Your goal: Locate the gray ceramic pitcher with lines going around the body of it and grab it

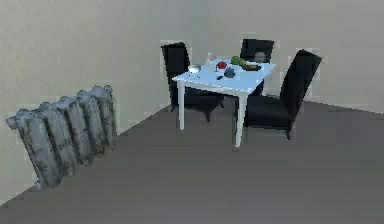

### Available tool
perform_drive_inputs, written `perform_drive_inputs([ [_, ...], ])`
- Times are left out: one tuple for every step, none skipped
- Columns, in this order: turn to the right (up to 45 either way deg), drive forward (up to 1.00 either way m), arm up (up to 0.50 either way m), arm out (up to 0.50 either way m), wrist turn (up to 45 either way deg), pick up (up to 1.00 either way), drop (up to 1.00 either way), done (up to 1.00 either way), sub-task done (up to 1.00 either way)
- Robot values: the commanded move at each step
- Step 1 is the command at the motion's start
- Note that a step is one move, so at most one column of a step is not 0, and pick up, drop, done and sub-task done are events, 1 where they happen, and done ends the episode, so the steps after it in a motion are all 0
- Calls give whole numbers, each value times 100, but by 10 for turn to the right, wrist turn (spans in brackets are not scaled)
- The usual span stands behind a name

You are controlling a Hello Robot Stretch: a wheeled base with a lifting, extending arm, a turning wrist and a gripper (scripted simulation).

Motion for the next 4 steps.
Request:
perform_drive_inputs([
  [450, 0, 0, 0, 0, 0, 0, 0, 0],
  [0, 100, 0, 0, 0, 0, 0, 0, 0],
  [30, 0, 0, 0, 0, 0, 0, 0, 0],
  [0, 100, 0, 0, 0, 0, 0, 0, 0],
])
